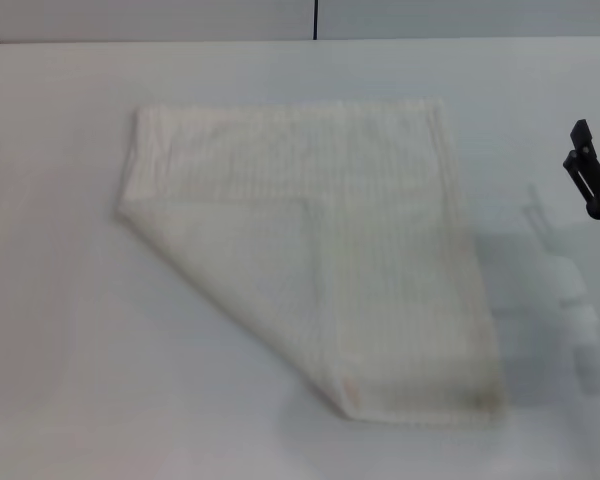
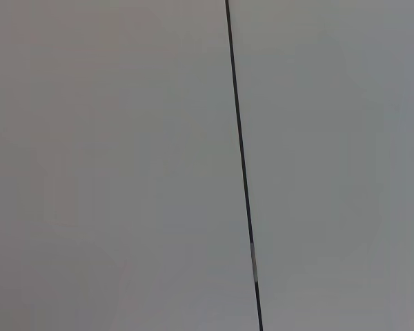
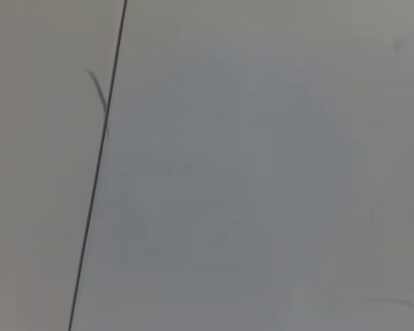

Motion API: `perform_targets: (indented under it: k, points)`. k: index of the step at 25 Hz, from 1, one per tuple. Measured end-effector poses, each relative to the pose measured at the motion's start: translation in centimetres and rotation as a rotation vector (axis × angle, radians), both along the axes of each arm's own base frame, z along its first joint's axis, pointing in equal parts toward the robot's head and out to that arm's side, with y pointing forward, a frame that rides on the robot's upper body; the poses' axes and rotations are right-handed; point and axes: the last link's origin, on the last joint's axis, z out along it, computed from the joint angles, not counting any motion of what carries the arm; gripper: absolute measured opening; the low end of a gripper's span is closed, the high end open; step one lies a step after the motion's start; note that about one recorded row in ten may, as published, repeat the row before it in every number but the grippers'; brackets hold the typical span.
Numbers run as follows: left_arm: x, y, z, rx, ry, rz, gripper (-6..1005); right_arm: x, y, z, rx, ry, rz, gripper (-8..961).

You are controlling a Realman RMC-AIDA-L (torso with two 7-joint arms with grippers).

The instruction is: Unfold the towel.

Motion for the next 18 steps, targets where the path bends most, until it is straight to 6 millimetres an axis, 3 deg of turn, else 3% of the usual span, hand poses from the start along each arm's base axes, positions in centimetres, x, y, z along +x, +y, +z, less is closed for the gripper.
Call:
perform_targets:
  k: [10,18]
  points:
    - [0.3,-0.2,-0.3,-0.019,0.004,-0.019,816,0.1,0.0,-0.1,-0.001,0.004,-0.009,846]
    - [2.7,1.5,-1.7,-0.096,0.007,-0.122,814,-2.1,1.1,-1.0,-0.063,0.126,-0.021,811]
